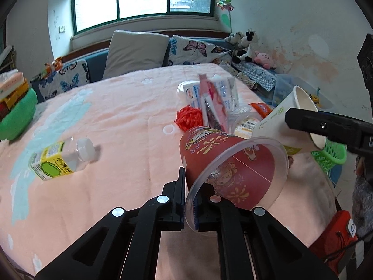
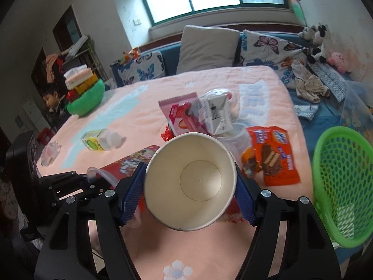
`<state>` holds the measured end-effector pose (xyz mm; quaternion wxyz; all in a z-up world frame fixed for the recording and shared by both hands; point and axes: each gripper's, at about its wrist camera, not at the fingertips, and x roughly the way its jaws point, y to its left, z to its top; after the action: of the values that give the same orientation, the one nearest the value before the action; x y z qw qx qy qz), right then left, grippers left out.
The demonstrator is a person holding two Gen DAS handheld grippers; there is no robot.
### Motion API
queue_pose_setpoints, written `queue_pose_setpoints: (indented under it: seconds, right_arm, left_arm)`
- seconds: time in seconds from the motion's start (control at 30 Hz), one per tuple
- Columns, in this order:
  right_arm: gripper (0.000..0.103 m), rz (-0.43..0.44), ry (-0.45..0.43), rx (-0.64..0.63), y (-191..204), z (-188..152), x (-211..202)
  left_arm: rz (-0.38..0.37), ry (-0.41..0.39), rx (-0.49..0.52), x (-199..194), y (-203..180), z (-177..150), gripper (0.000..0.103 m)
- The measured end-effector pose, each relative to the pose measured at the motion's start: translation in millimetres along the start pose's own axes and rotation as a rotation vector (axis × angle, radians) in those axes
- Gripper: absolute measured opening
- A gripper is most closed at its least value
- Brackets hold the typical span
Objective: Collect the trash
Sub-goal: 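Carry both cups over the green basket and open both tools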
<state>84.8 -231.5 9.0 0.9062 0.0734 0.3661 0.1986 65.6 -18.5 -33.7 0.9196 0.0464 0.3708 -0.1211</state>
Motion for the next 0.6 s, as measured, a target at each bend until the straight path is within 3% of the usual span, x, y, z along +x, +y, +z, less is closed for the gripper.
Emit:
queue_pose_setpoints:
  seconds: [0.27, 0.6]
  right_arm:
    - [0.071, -0.085, -0.057, 0.040, -36.9, -5.2, -42.1]
    - [0.071, -0.249, -0.103, 0.145, -120.0, -16.8, -85.3]
  left_arm:
    - [-0.061, -0.039, 0.037, -26.2, -22.9, 17.0, 0.006]
    - [-0.181, -0.031, 0.115, -2.8, -94.0, 57.5, 0.006]
